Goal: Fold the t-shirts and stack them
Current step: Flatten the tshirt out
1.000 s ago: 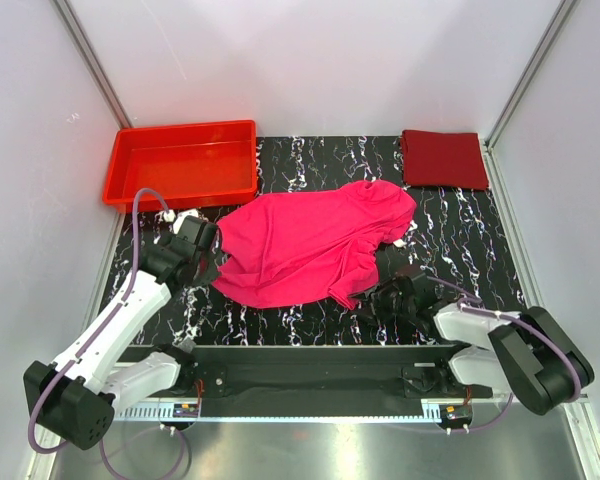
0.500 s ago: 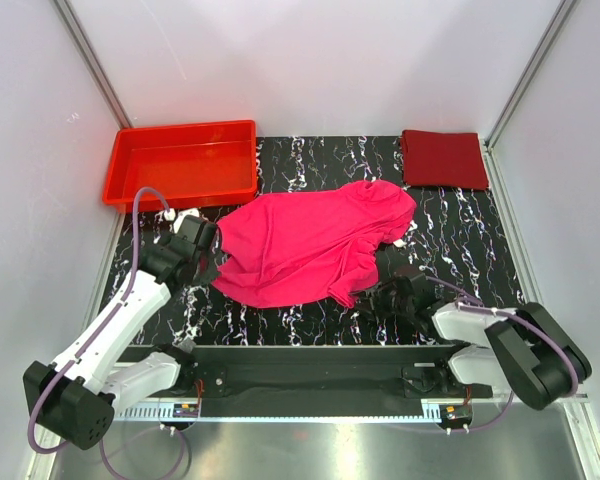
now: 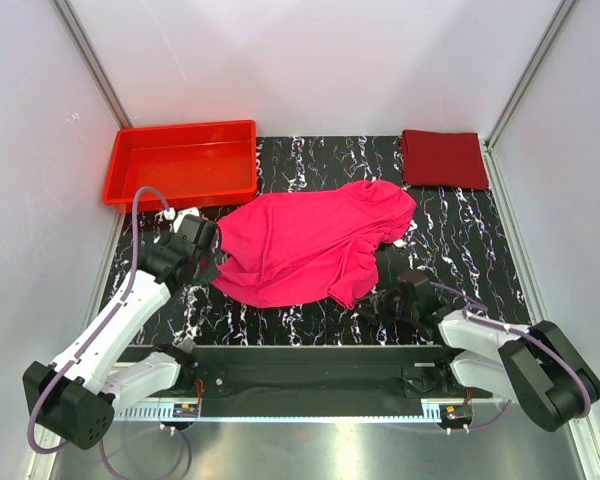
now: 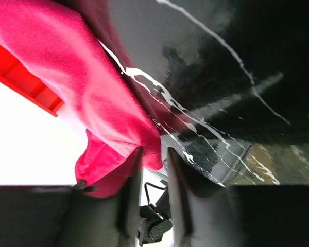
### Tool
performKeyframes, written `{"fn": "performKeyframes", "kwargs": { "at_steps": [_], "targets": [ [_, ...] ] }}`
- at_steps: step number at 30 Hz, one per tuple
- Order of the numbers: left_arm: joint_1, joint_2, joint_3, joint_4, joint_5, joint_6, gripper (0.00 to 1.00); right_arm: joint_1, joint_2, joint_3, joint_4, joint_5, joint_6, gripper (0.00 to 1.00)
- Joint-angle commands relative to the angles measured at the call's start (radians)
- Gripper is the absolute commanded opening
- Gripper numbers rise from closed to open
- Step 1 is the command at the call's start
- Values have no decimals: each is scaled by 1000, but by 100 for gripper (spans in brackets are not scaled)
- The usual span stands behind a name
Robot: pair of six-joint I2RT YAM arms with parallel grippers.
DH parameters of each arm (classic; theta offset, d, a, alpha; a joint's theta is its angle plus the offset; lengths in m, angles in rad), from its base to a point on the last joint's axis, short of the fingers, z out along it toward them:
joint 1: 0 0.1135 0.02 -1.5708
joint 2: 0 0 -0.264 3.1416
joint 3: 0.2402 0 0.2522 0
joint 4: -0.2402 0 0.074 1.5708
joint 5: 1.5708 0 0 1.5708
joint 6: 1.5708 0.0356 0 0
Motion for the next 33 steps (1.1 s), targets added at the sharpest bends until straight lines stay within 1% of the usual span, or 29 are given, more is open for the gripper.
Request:
{"fn": "performKeyframes", "kwargs": {
  "at_steps": [1, 3, 5, 7, 8, 10, 13, 14, 15, 17, 19, 20, 22, 23, 24, 25, 26, 27, 28, 29, 30, 31, 32, 33],
  "targets": [
    [4, -5, 26, 14, -4, 10, 0, 9, -13, -31, -61, -2, 53, 30],
    [4, 0, 25, 15, -3, 8, 0, 9, 0, -30, -32, -4, 48, 26],
    [4, 3, 23, 19, -1, 7, 0, 8, 43, -28, 5, -11, 50, 25],
    [4, 3, 22, 20, 2, 5, 0, 9, 103, -20, 60, -28, 47, 29],
    [4, 4, 22, 22, 2, 5, 0, 9, 120, -16, 74, -39, 44, 36],
    [4, 3, 23, 20, 2, 7, 0, 9, 143, -16, 100, -58, 42, 36],
    [4, 1, 26, 14, -4, 7, 0, 11, 122, -16, 88, -51, 47, 27],
    [4, -2, 26, 12, -6, 7, 0, 9, 111, -16, 82, -48, 48, 21],
    [4, -6, 26, 8, -9, 7, 0, 9, 99, -16, 60, -42, 50, 10],
    [4, -9, 26, 6, -11, 7, 0, 8, 50, -5, 24, -30, 41, 0],
    [4, -11, 31, 3, -15, 8, 0, 6, -17, 18, -61, -18, 25, 0],
    [4, -11, 36, 3, -20, 10, 0, 0, -44, 32, -97, -1, -11, 0],
    [5, -14, 43, -1, -29, 11, 0, -35, -113, 88, -231, 7, -74, 0],
    [5, -17, 55, -1, -35, 13, 0, -56, -131, 114, -275, 7, -164, 0],
    [5, -19, 60, -3, -38, 16, 0, -104, -148, 143, -364, 7, -215, 0],
    [5, -20, 68, -4, -44, 17, 0, -124, -174, 208, -409, 11, -264, 0],
    [7, -20, 83, -4, -46, 20, 0, -141, -187, 242, -452, 25, -357, 0],
    [7, -20, 88, -4, -47, 24, 0, -161, -196, 274, -516, 28, -399, 0],
    [7, -20, 94, -4, -50, 25, 0, -187, -203, 341, -545, 31, -444, 0],
    [8, -22, 98, -4, -50, 25, 0, -196, -202, 380, -576, 47, -529, 0],
    [8, -22, 111, -4, -50, 25, 0, -205, -193, 454, -631, 54, -570, 0],
    [8, -23, 117, -3, -55, 25, 0, -221, -187, 490, -654, 62, -608, 0],
    [10, -25, 132, -3, -55, 24, 0, -224, -181, 527, -690, 80, -686, 0],
    [10, -25, 141, -1, -57, 24, 0, -225, -176, 597, -702, 93, -721, 0]
  ]
}}
